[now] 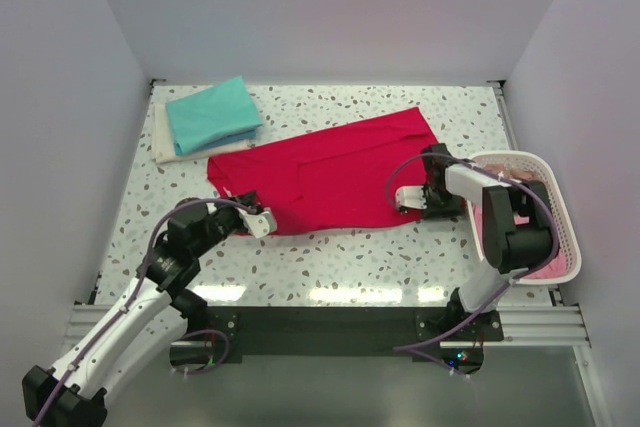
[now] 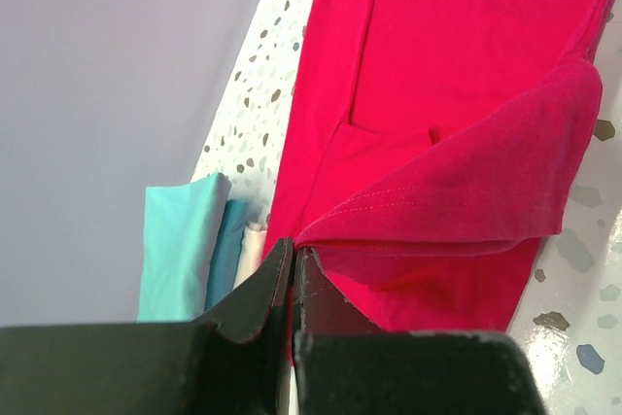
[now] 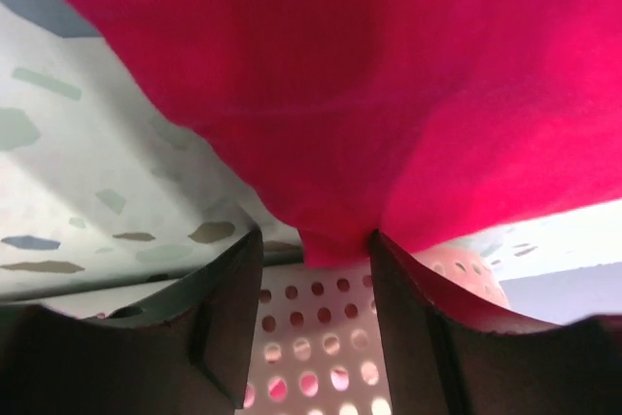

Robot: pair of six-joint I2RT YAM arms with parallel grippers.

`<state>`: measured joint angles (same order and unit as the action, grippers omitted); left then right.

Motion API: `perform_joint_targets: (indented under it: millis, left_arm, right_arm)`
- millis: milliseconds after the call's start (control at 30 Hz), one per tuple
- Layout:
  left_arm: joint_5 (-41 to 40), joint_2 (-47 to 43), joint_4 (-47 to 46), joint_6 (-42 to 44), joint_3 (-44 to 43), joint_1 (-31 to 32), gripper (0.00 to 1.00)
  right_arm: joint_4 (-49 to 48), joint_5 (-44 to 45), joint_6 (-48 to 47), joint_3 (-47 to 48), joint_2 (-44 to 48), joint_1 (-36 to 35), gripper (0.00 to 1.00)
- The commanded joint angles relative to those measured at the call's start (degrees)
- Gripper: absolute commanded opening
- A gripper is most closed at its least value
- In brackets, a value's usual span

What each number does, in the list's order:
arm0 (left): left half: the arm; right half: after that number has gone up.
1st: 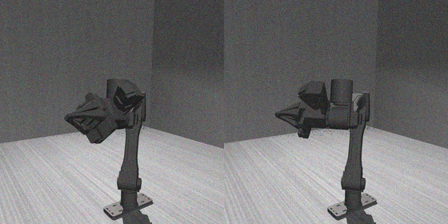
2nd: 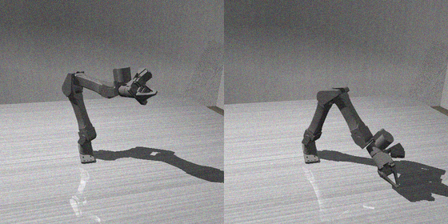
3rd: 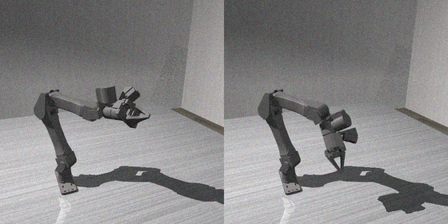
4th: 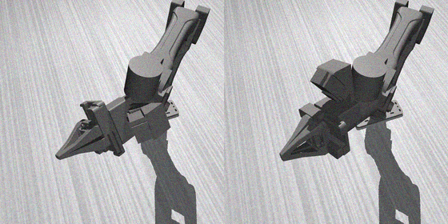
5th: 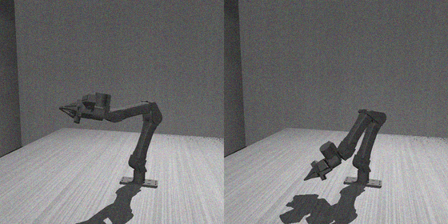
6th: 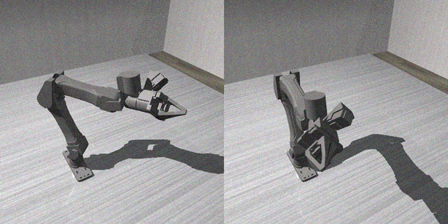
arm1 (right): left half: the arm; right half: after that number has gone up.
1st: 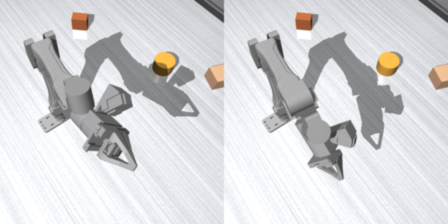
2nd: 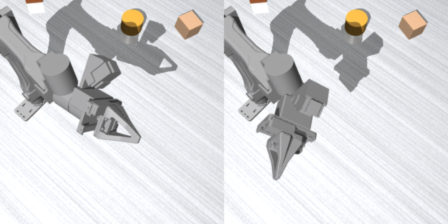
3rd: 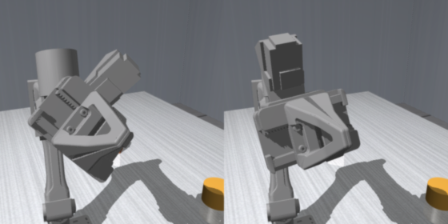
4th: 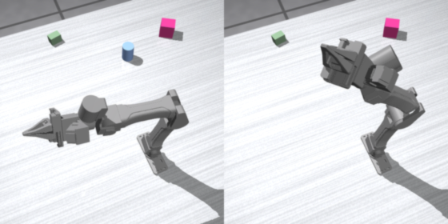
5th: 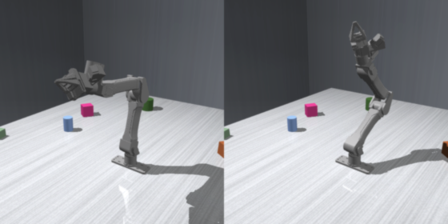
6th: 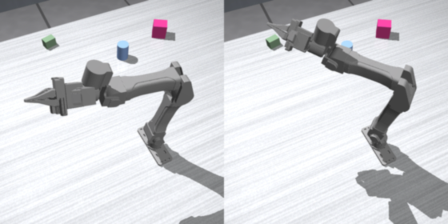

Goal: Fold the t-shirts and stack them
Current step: Fold the tshirt

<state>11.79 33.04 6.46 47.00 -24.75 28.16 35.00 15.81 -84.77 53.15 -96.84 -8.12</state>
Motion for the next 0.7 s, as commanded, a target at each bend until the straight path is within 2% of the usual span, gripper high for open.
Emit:
perform_joint_targets:
  millis: [0,133,233,300,667]
  left_arm:
    - [-0.2,-0.3,-2.9,-1.1,0.1,0.2,0.0]
    - [-0.4,-0.5,-2.3,-1.2,0.0,0.2,0.0]
    - [-0.8,-0.5,-1.7,-1.1,-0.4,0.2,0.0]
    - [-1.2,-0.1,-1.3,-0.9,-1.2,0.2,0.0]
    - [-3.9,0.7,0.2,-0.4,-5.4,0.2,0.0]
  right_arm:
    - [-3.0,2.3,0.8,-1.1,-1.1,0.9,0.48]
    - [-3.4,0.7,2.5,0.3,-1.3,1.5,0.17]
    - [-3.2,-1.0,2.8,1.9,-0.2,2.1,0.03]
    - [-3.0,-1.2,3.0,2.8,0.2,2.1,0.0]
    - [1.4,-3.1,2.3,10.1,-0.4,2.3,0.0]
